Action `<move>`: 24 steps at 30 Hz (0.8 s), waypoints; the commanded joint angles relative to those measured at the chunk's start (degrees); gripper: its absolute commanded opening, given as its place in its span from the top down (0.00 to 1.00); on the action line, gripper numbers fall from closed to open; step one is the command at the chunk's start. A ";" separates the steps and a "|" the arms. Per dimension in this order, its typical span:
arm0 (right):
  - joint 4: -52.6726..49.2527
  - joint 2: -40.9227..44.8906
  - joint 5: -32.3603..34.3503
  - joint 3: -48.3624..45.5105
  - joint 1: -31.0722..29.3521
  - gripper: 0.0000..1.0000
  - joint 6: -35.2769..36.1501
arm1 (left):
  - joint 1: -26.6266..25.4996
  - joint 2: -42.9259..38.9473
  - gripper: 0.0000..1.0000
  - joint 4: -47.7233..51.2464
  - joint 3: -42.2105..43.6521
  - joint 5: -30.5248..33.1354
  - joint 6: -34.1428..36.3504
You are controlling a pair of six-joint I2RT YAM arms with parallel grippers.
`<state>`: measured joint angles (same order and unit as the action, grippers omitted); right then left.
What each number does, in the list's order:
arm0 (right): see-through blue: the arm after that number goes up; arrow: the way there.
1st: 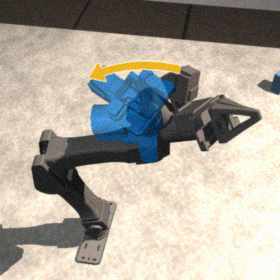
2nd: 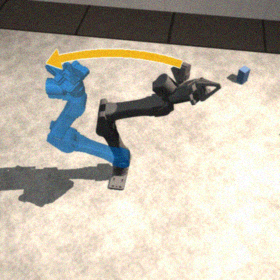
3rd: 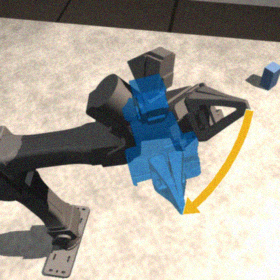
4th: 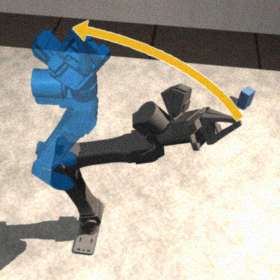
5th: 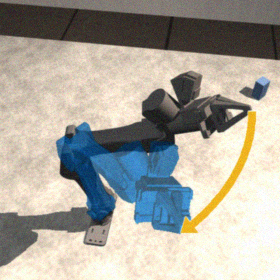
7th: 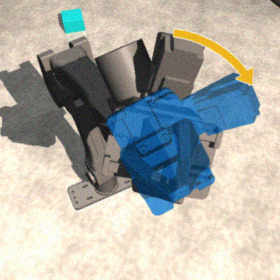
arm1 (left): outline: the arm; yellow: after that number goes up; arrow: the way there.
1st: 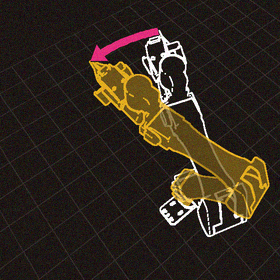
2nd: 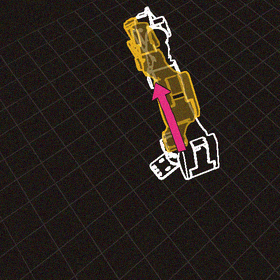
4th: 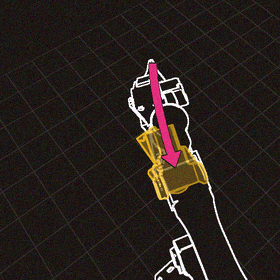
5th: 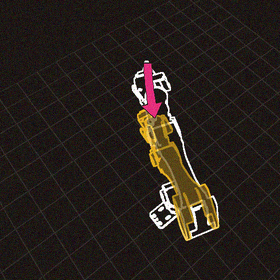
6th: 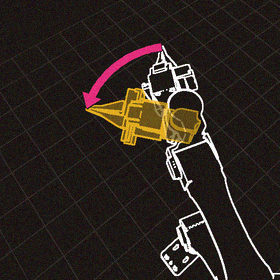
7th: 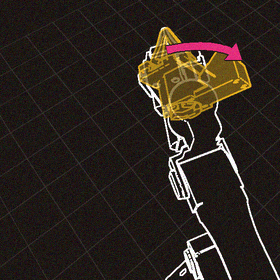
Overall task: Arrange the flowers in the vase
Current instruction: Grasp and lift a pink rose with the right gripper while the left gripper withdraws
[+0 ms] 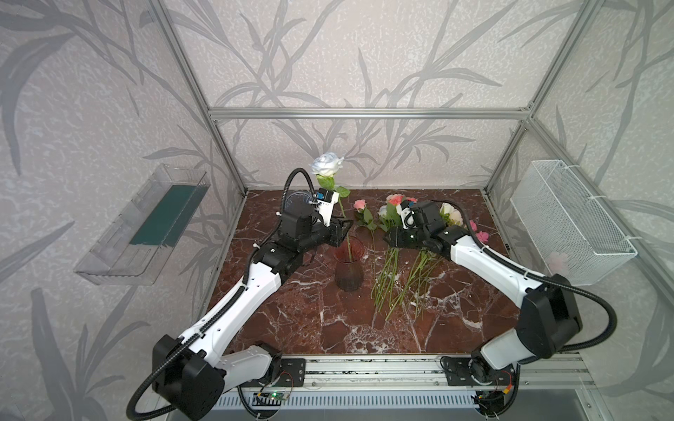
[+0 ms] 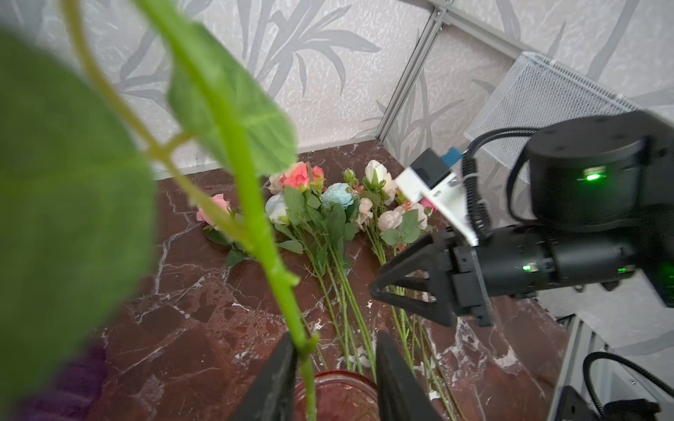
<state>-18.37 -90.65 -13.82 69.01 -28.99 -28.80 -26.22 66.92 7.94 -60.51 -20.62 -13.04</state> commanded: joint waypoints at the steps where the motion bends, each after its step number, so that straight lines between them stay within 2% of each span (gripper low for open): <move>1: 0.92 -3.22 3.08 3.33 -0.45 0.57 1.91 | -0.25 -3.78 0.52 3.13 -0.13 1.53 1.92; 7: -0.69 -12.29 6.20 8.74 -0.84 0.59 3.77 | -0.27 -8.45 0.35 8.89 -0.05 3.07 3.18; 17: -8.19 -26.17 11.03 21.47 -2.73 0.60 6.97 | -0.24 -12.57 0.27 24.16 -1.63 5.52 2.76; 24: -15.16 -35.05 14.51 31.00 -3.32 0.60 8.36 | -0.28 -21.66 0.23 28.18 2.18 5.86 1.52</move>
<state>-27.94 -123.04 -2.00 96.57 -32.10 -21.91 -26.26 48.66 31.92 -59.22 -15.64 -11.40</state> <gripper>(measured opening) 0.399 0.769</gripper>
